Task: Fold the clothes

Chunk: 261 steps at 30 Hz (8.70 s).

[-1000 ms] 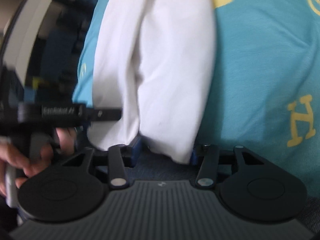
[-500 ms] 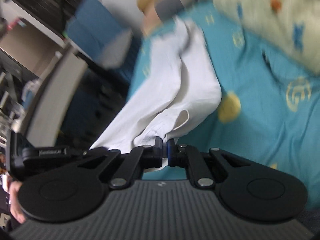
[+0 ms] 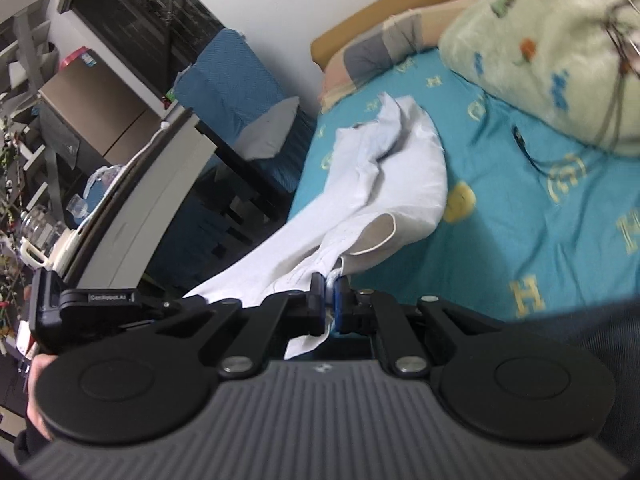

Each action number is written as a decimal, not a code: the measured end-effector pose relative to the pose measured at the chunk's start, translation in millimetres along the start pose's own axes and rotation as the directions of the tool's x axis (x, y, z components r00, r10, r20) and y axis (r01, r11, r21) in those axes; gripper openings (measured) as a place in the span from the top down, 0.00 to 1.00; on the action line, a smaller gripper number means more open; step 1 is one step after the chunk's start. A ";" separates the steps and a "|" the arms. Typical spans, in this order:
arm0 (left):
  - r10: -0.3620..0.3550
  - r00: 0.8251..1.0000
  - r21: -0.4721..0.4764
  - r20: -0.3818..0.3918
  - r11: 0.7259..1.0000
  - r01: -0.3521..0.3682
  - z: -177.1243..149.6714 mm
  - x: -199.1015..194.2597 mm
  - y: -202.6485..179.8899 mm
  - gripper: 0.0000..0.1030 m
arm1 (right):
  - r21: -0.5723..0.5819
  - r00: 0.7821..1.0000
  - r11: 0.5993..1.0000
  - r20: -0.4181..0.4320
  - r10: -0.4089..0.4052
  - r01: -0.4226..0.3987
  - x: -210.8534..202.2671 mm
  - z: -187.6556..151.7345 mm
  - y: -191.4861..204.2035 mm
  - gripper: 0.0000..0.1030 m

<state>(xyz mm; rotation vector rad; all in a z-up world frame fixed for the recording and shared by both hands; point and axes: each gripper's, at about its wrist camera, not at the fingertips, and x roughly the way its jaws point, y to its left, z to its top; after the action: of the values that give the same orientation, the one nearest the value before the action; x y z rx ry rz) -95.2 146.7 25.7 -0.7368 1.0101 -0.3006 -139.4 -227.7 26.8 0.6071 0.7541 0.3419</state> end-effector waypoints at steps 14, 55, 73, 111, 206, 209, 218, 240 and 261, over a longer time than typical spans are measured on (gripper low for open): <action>0.149 0.979 0.121 0.142 0.979 -0.166 113.8 91.8 -34.5 0.95 | -0.085 0.989 0.988 0.085 -0.121 0.128 106.5 93.9 -3.9 0.92; 0.165 0.863 0.524 0.478 0.735 -0.431 115.4 158.0 -98.2 0.07 | -0.345 0.935 0.895 0.308 -0.177 0.282 193.8 157.3 4.4 0.22; 0.049 0.829 0.580 0.557 0.691 -0.431 3.9 120.1 -103.0 0.04 | -0.389 0.937 0.896 0.341 -0.077 0.215 132.4 69.1 11.0 0.22; 0.139 0.983 -0.011 -0.118 0.990 -0.142 68.0 236.3 17.6 0.05 | 0.631 0.995 0.775 -0.075 0.067 -0.005 228.0 17.4 -168.5 0.31; -0.043 0.993 -0.118 -0.108 0.993 0.030 64.3 231.9 -3.0 0.15 | 0.337 0.999 0.942 0.045 -0.003 -0.012 185.0 70.8 -126.2 0.24; -0.067 0.980 -0.245 -0.185 0.969 0.020 50.6 237.2 18.2 0.15 | 0.391 1.000 0.920 0.030 0.009 -0.020 177.2 48.2 -127.5 0.24; -0.034 0.992 -0.538 -0.118 0.842 -0.035 59.1 263.8 73.8 0.34 | 0.547 0.994 0.832 -0.089 -0.056 0.095 210.3 16.4 -156.6 0.25; -0.018 1.000 -0.563 -0.019 0.826 0.004 60.1 255.2 77.6 0.83 | 0.519 0.990 0.844 -0.040 -0.132 0.134 220.9 24.2 -164.9 0.30; -0.045 0.999 -0.415 0.009 0.909 0.044 79.6 214.2 27.2 0.88 | 0.534 0.985 0.845 0.151 -0.087 -0.008 180.5 36.5 -152.9 0.84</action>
<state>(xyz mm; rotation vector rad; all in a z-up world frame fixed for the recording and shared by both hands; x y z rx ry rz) 80.5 82.3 -108.2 -1.1476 1.0721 -0.1227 22.4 -271.6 -144.1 1.1335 0.6950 0.0296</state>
